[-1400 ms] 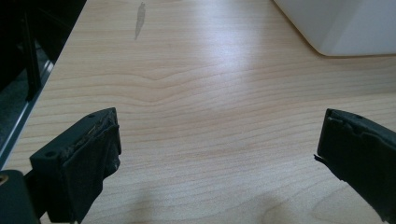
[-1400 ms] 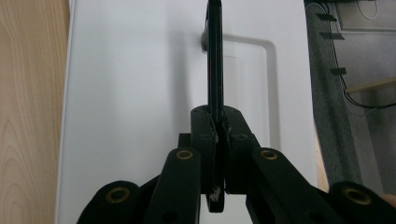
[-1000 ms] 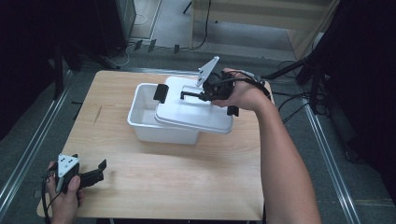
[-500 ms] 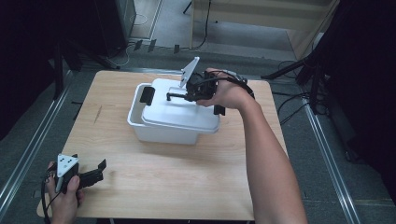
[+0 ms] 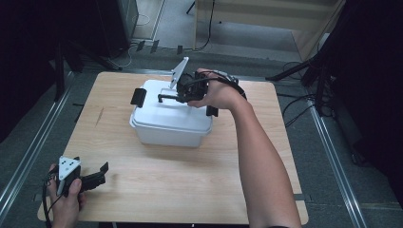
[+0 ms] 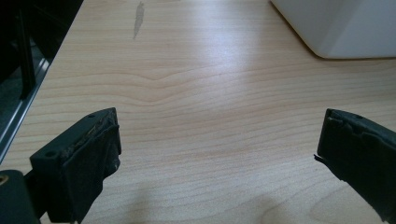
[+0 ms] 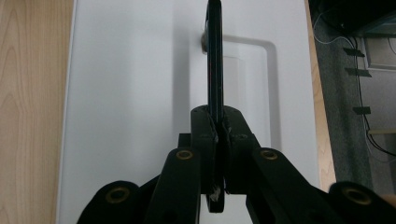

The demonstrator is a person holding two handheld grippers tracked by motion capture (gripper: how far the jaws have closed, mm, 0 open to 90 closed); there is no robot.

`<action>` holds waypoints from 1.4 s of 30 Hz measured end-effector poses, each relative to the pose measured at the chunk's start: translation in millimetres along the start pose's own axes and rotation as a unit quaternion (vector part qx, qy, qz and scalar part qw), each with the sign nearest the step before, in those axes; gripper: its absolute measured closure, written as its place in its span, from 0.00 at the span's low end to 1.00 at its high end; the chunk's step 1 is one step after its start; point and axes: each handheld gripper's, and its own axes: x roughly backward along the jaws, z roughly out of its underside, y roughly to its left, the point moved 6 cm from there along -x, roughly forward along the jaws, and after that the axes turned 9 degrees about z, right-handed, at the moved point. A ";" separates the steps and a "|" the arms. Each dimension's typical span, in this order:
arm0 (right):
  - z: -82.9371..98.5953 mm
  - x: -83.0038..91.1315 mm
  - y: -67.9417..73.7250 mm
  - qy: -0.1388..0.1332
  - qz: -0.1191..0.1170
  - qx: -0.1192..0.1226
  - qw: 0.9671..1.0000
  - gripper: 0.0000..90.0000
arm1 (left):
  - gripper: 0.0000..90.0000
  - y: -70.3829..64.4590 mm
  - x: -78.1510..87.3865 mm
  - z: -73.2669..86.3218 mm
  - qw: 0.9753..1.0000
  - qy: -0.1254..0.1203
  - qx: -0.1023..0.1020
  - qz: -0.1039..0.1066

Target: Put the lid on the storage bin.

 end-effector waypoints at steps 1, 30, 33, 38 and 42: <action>-0.8 -0.5 0.2 0.001 0.001 -0.003 1.000 0.95 | 0.00 -0.1 0.2 0.1 1.000 0.001 0.000 0.001; -9.1 -16.3 4.2 0.005 0.007 -0.015 1.000 0.76 | 0.00 -0.8 0.0 0.3 1.000 0.000 -0.001 0.002; -3.4 -12.2 2.0 0.001 0.005 -0.030 1.000 0.66 | 0.00 -0.8 0.2 0.4 1.000 0.000 -0.001 0.002; 9.1 -3.1 1.9 -0.009 0.003 -0.047 0.999 0.52 | 0.00 -0.9 0.0 0.4 1.000 0.002 -0.001 0.003; 20.6 3.2 2.6 -0.008 0.004 -0.049 0.999 0.46 | 0.00 -0.9 -0.2 0.4 1.000 0.001 -0.001 0.001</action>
